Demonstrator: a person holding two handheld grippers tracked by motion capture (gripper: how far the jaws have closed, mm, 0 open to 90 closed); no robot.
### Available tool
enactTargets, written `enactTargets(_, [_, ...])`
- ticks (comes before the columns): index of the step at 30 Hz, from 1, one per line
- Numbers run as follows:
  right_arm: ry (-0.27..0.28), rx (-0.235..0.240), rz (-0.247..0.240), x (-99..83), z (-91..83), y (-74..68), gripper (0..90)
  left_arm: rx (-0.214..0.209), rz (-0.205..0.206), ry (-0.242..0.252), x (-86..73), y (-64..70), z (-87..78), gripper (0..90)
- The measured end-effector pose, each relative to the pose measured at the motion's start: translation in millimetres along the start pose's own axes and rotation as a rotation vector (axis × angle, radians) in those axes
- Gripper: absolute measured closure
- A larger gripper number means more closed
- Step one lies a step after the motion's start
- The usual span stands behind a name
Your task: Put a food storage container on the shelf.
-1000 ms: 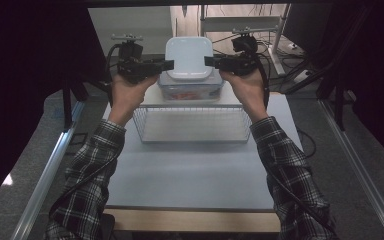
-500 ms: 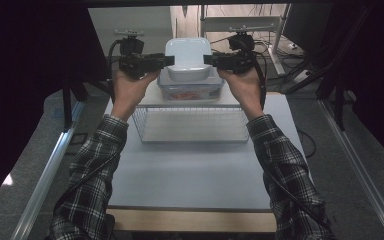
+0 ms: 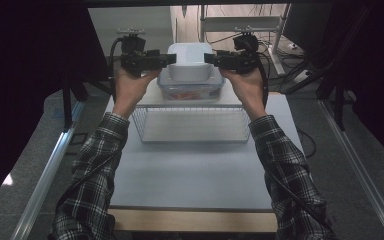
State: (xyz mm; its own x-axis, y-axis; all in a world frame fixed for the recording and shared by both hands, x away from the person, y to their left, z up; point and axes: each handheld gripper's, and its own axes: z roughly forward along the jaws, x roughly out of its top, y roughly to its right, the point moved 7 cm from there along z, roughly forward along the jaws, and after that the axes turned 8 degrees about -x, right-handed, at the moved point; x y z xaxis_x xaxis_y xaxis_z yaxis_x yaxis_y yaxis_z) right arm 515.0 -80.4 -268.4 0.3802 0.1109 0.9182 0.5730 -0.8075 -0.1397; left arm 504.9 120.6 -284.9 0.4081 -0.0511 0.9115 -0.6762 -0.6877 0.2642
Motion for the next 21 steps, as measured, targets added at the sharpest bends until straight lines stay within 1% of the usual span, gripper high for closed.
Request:
enactTargets(2, [0.009,0.012,-0.006,-1.3,-2.6,0.9,37.8,-0.025,0.013,-0.003,-2.2,3.2,-1.2,20.8])
enactTargets(3, [0.009,0.012,-0.006,-1.3,-2.6,0.9,37.8,-0.025,0.013,-0.003,-2.2,3.2,-1.2,19.0])
enactTargets(4, [0.024,0.023,-0.005,-3.0,-6.0,1.9,33.6,-0.047,0.023,-0.008,-4.8,6.6,-1.9,16.3])
enactTargets(6, [0.027,0.034,-0.012,-6.0,-9.7,2.8,30.4,-0.046,0.025,-0.012,-6.2,7.8,-2.5,10.6])
enactTargets(7, [0.026,0.034,-0.017,-7.9,-11.2,3.1,29.2,-0.046,0.037,-0.03,-10.1,10.6,-3.7,10.3])
enactTargets(8, [0.026,0.039,-0.02,-10.0,-12.5,3.5,28.2,-0.05,0.045,-0.033,-12.1,11.9,-4.3,9.5])
enactTargets(9, [0.026,0.039,-0.02,-10.0,-12.5,3.5,28.2,-0.05,0.045,-0.033,-12.1,11.9,-4.3,7.6])
enactTargets(10, [0.024,0.044,-0.021,-12.2,-13.6,4.0,27.1,-0.054,0.056,-0.041,-14.2,12.9,-5.4,7.6])
enactTargets(13, [0.015,0.058,-0.026,-18.9,-17.1,4.3,23.9,-0.066,0.073,-0.039,-19.8,16.8,-9.4,6.0])
enactTargets(14, [0.013,0.07,-0.029,-23.5,-20.0,3.8,22.7,-0.075,0.083,-0.03,-22.3,18.7,-12.3,5.4])
enactTargets(15, [0.014,0.07,-0.032,-24.9,-20.8,3.6,22.0,-0.075,0.083,-0.03,-22.3,18.7,-12.3,5.4])
enactTargets(17, [0.013,0.072,-0.041,-26.8,-21.6,3.3,21.2,-0.082,0.096,-0.027,-26.0,21.9,-16.0,5.3])
enactTargets(18, [0.01,0.072,-0.051,-28.8,-22.3,2.7,20.6,-0.082,0.105,-0.024,-27.9,23.4,-17.6,5.2])
enactTargets(19, [0.003,0.068,-0.072,-32.9,-23.7,2.0,19.1,-0.075,0.13,-0.03,-32.1,25.3,-20.2,5.1])
enactTargets(20, [0.004,0.067,-0.075,-33.9,-24.4,1.6,18.7,-0.075,0.13,-0.03,-32.1,25.3,-20.2,4.9])
enactTargets(21, [0.007,0.069,-0.081,-35.1,-25.3,1.4,18.4,-0.066,0.148,-0.032,-35.8,26.7,-22.6,4.5])
